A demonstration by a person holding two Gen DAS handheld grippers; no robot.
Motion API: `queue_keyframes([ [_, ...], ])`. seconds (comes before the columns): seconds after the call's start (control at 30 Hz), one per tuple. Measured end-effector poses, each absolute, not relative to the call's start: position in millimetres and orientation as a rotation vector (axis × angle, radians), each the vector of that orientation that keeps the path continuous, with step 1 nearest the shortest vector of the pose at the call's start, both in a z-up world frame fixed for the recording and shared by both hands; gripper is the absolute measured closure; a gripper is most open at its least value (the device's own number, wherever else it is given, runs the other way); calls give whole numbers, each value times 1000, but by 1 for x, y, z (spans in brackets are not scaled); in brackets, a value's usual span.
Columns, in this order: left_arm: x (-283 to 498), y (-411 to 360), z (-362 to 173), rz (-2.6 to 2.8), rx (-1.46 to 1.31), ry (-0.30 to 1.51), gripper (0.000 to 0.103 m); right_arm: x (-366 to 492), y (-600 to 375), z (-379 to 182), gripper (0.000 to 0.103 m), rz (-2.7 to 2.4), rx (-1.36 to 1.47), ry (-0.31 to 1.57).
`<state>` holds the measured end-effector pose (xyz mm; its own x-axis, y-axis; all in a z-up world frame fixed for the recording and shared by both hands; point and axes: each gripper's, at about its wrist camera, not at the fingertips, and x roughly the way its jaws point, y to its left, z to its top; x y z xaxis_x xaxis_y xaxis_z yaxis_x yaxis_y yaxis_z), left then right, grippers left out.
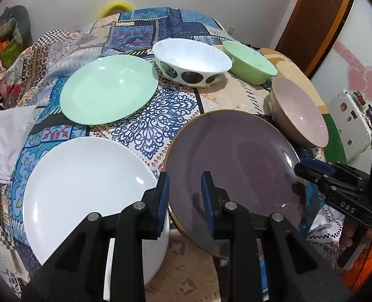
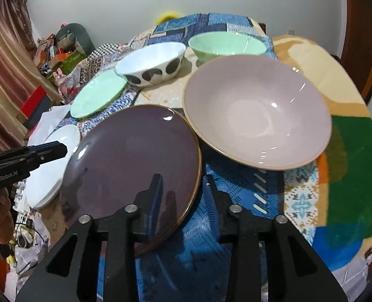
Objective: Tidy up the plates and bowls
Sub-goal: 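Lower the dark purple plate onto the quilt and open both grippers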
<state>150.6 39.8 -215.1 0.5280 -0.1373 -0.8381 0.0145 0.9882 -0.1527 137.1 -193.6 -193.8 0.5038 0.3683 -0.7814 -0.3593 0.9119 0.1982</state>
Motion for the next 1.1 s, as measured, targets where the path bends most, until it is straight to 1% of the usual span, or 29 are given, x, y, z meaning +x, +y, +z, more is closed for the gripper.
queue_keyframes([
  [0.07,144,41,-210,-76,-128,995,63,134,-193,-187,64,443,6,928],
  [0.2,130,44,-196,-43,-111,939,52,125,-190,-170,56,454,7,881],
  [0.27,120,49,-186,-35,-113,913,43,124,-186,-163,53,465,9,865],
  [0.37,107,58,-173,-8,-117,875,33,119,-178,-153,47,484,-1,829],
  [0.4,104,61,-169,2,-117,866,32,118,-175,-151,45,489,-4,819],
  [0.43,100,64,-166,13,-117,856,28,117,-172,-149,43,494,-7,813],
  [0.47,95,69,-162,23,-119,847,23,116,-169,-147,41,502,-9,806],
  [0.5,91,73,-159,30,-121,840,20,115,-166,-145,37,510,-11,797],
  [0.53,86,79,-156,43,-127,825,17,114,-162,-144,37,514,-13,790],
  [0.67,72,98,-152,86,-139,804,13,115,-144,-141,36,540,-35,772],
  [0.93,57,140,-175,183,-151,851,12,120,-104,-149,35,601,-77,791],
  [1.1,53,165,-193,194,-196,894,12,129,-75,-162,35,645,-109,837],
])
